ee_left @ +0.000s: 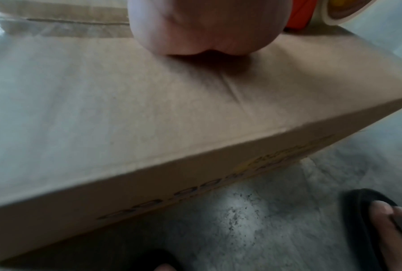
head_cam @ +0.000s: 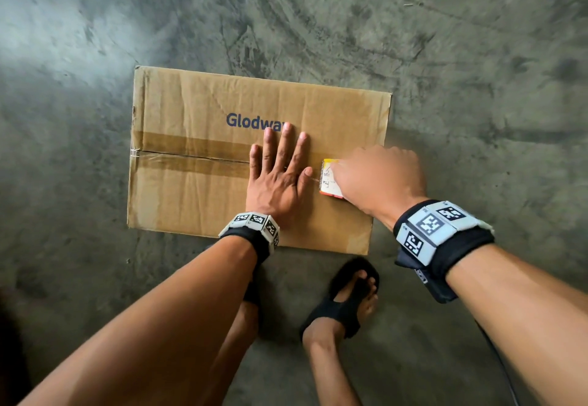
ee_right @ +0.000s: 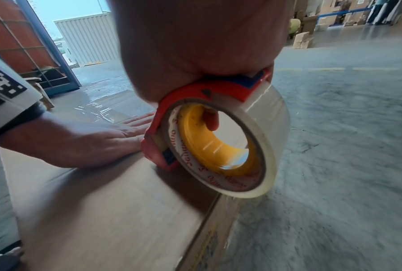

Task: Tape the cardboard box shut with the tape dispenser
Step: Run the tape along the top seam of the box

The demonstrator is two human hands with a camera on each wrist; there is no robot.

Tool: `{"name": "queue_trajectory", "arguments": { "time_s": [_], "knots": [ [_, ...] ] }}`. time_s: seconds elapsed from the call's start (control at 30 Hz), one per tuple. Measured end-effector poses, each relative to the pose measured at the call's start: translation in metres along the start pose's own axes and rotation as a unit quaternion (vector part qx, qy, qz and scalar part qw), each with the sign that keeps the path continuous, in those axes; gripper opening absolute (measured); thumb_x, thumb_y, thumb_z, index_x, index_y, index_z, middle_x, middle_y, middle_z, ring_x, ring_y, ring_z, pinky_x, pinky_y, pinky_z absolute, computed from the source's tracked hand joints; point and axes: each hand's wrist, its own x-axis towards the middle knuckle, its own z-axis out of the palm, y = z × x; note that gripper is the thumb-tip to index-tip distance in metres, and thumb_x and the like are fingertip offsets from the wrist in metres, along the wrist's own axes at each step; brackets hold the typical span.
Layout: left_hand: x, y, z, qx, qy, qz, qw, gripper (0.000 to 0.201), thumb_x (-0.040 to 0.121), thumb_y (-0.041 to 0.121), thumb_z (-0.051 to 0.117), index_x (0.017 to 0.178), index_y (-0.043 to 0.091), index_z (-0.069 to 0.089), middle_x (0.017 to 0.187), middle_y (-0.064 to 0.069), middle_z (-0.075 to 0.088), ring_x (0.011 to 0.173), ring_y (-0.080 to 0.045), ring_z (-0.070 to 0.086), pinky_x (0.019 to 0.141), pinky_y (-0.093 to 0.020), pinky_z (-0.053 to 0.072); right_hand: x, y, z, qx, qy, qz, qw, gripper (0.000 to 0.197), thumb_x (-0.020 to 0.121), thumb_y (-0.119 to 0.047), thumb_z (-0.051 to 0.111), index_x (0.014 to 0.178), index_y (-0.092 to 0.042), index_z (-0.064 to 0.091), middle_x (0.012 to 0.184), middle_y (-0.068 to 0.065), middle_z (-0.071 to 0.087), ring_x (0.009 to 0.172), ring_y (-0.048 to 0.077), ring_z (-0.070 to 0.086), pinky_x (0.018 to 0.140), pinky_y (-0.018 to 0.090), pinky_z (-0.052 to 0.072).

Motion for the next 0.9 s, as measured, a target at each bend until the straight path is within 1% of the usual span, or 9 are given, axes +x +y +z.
{"name": "queue_trajectory", "arguments": {
  "time_s": [0.2, 0.4, 0.53, 0.6, 0.73, 0.9],
  "knots": [
    [0.0, 0.0, 0.001, -0.009, 0.002, -0.005, 1.0, 0.063, 0.103, 0.054, 0.025, 0.157, 0.037, -0.003, 0.164, 0.01, -0.018, 0.15, -0.02, -0.023, 0.122, -0.048, -0.009, 0.001, 0.001, -0.001, 0.012, 0.002, 0.004, 1.0, 0.045, 0.097, -0.048, 0.04, 0.09, -0.013, 0.067, 0.091, 0.011, 0.07, 0.085, 0.033, 0.067, 0.063, 0.036, 0.031],
    [-0.001, 0.0, -0.001, -0.009, -0.002, -0.003, 1.0, 0.063, 0.103, 0.055, 0.025, 0.156, 0.039, -0.003, 0.164, 0.011, -0.019, 0.15, -0.019, -0.023, 0.122, -0.045, -0.011, 0.001, 0.013, 0.001, 0.022, -0.001, -0.018, 1.0, 0.051, 0.098, -0.053, 0.037, 0.098, -0.013, 0.068, 0.096, 0.012, 0.067, 0.089, 0.034, 0.065, 0.065, 0.036, 0.032],
    [-0.001, 0.0, -0.004, -0.004, -0.009, -0.008, 1.0, 0.063, 0.102, 0.057, 0.021, 0.156, 0.04, -0.005, 0.164, 0.012, -0.02, 0.149, -0.019, -0.025, 0.121, -0.045, -0.011, -0.006, 0.023, 0.0, 0.04, 0.011, -0.029, 0.999, 0.054, 0.097, -0.058, 0.035, 0.098, -0.015, 0.068, 0.095, 0.012, 0.067, 0.088, 0.034, 0.065, 0.064, 0.036, 0.033],
    [-0.001, 0.001, -0.006, -0.005, -0.015, -0.006, 1.0, 0.062, 0.102, 0.057, 0.02, 0.156, 0.04, -0.006, 0.164, 0.012, -0.02, 0.149, -0.019, -0.026, 0.121, -0.046, -0.011, -0.011, 0.03, 0.001, 0.042, 0.012, -0.034, 0.998, 0.054, 0.097, -0.059, 0.035, 0.098, -0.016, 0.068, 0.094, 0.011, 0.067, 0.087, 0.034, 0.065, 0.063, 0.035, 0.033],
    [-0.001, 0.002, -0.007, 0.003, -0.017, -0.008, 1.0, 0.062, 0.102, 0.057, 0.018, 0.156, 0.04, -0.005, 0.164, 0.01, -0.018, 0.15, -0.02, -0.024, 0.122, -0.047, -0.009, -0.016, 0.053, 0.002, 0.037, 0.015, -0.034, 0.999, 0.056, 0.096, -0.061, 0.035, 0.097, -0.016, 0.069, 0.087, 0.011, 0.066, 0.08, 0.032, 0.065, 0.06, 0.033, 0.033],
    [-0.001, 0.002, -0.006, 0.007, -0.016, -0.009, 1.0, 0.062, 0.101, 0.057, 0.017, 0.156, 0.039, -0.005, 0.164, 0.01, -0.019, 0.15, -0.021, -0.023, 0.122, -0.048, -0.008, -0.021, 0.08, 0.008, 0.022, 0.014, -0.027, 0.999, 0.056, 0.095, -0.063, 0.034, 0.096, -0.018, 0.067, 0.089, 0.011, 0.065, 0.082, 0.034, 0.064, 0.061, 0.033, 0.032]
  ]
}}
